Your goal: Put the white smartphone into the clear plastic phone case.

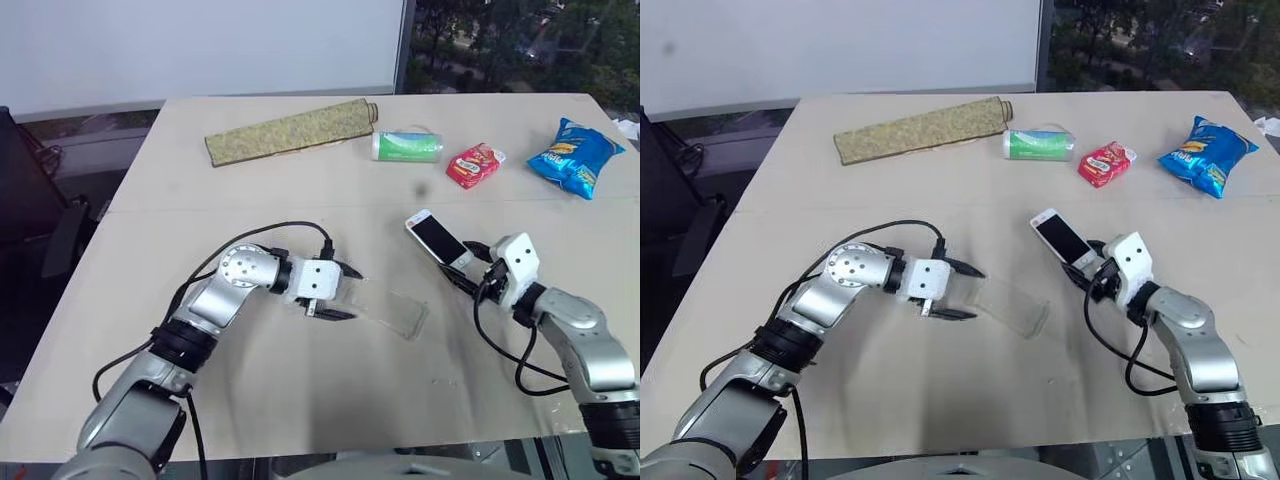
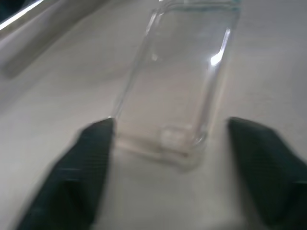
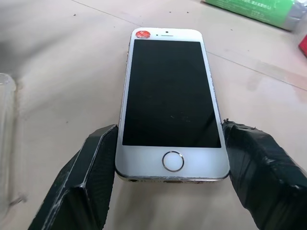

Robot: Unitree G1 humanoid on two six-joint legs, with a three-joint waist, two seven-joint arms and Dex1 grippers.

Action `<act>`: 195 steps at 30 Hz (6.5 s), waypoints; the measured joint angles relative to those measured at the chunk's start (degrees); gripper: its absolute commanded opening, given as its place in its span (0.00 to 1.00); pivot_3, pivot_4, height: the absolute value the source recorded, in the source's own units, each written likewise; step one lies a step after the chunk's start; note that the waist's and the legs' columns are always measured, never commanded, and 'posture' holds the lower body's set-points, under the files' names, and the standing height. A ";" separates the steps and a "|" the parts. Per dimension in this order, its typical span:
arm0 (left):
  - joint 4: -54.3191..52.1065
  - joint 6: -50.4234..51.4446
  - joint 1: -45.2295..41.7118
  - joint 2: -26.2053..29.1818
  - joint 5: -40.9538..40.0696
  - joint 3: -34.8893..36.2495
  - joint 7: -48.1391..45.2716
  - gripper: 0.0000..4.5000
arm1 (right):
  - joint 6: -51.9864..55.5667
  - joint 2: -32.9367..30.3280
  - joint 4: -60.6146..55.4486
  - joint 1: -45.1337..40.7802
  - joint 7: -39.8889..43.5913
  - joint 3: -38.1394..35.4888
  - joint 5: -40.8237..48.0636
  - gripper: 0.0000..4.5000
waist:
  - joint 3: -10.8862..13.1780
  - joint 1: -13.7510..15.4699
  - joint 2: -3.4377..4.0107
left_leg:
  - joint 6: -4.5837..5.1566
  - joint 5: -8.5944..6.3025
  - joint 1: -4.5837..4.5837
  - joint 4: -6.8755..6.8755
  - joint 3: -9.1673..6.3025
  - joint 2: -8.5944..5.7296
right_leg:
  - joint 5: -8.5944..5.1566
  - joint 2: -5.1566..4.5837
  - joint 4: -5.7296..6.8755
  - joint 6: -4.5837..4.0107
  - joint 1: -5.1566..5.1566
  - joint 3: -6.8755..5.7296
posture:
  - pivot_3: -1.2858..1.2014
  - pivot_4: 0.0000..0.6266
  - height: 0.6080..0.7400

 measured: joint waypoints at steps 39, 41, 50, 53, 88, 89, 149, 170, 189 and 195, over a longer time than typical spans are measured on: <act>-1.08 58.09 -12.88 0.36 -18.22 -3.00 -4.96 0.90 | -2.51 -0.21 1.05 -2.34 -0.22 -0.36 0.61 0.64 | 0.10 -1.38 0.04 | 0.07 0.02 -0.19 0.08 -0.11 0.10 | 0.02 0.29 0.04 0.13 -0.13 0.05 | 0.52 0.24 1.00; 2.32 53.38 -15.14 -0.91 -15.97 -4.52 -5.77 0.99 | -2.81 -0.19 1.17 -2.32 -0.36 -0.35 0.54 0.64 | 0.08 -1.28 0.06 | 0.07 0.02 -0.14 0.08 -0.07 0.08 | 0.03 0.24 0.05 0.12 -0.10 0.09 | 0.52 0.24 1.00; 5.32 39.77 -14.75 -3.87 -8.93 -3.99 -4.54 0.99 | -3.40 -0.11 1.16 -1.81 -0.59 -0.33 0.55 0.64 | 0.07 -0.88 0.07 | 0.05 0.03 -0.08 0.24 -0.05 0.08 | 0.04 0.22 0.07 0.14 0.01 0.21 | 0.52 0.24 1.00; -1.32 41.39 -11.48 -3.33 -8.40 -3.26 -2.56 0.99 | -3.41 -0.25 1.13 -1.34 -0.70 -0.44 0.55 0.64 | 0.07 -0.82 0.07 | 0.09 0.00 -0.24 0.19 -0.06 0.08 | 0.19 0.22 0.06 -0.05 -0.14 0.23 | 0.52 0.24 1.00; -23.22 45.47 3.78 -6.85 -6.71 -1.71 16.00 0.01 | -4.60 -0.39 0.12 0.62 -1.09 -0.69 0.52 0.64 | -0.03 -0.30 0.13 | 0.14 -0.03 -0.60 0.23 0.00 0.02 | 0.19 0.21 0.07 -0.06 -0.52 0.27 | 0.52 0.24 1.00; -22.93 44.65 3.52 -6.79 -6.41 -1.43 16.18 0.01 | -4.60 -0.39 0.12 0.61 -1.09 -0.69 0.52 0.64 | -0.03 -0.31 0.13 | 0.14 -0.03 -0.59 0.24 0.00 0.03 | 0.20 0.22 0.07 -0.06 -0.52 0.27 | 0.52 0.24 1.00; -13.67 36.77 -1.56 -0.69 -31.35 22.02 13.67 0.38 | -2.93 -17.50 -5.24 -5.33 18.83 7.68 -4.03 0.64 | 0.00 -0.37 0.09 | 0.11 -0.01 -0.33 0.29 0.23 0.04 | 0.35 0.34 0.39 0.14 -0.49 0.46 | 0.52 0.24 1.00; 0.78 21.09 -5.56 -8.73 -13.04 6.88 0.44 0.02 | 3.12 -18.15 -13.61 -3.75 18.60 11.10 -6.43 0.64 | 0.02 -0.35 0.07 | 0.12 -0.02 -0.44 0.29 0.23 0.05 | 0.36 0.33 0.24 0.14 -0.51 0.50 | 0.52 0.24 1.00; 5.00 16.11 -5.52 -12.17 -6.62 5.16 0.39 0.02 | 8.93 -17.01 -12.08 -6.18 17.66 12.60 -6.88 0.64 | 0.02 -0.39 0.07 | 0.12 -0.02 -0.45 0.29 0.20 0.06 | 0.37 0.33 0.24 0.14 -0.51 0.48 | 0.52 0.24 1.00; 5.12 15.66 -5.42 -12.42 -6.44 5.16 0.48 0.02 | 6.66 -17.27 -12.10 -6.31 18.87 13.62 -7.42 0.64 | 0.02 -0.39 0.06 | 0.12 -0.02 -0.45 0.29 0.19 0.06 | 0.37 0.33 0.24 0.14 -0.51 0.48 | 0.52 0.24 1.00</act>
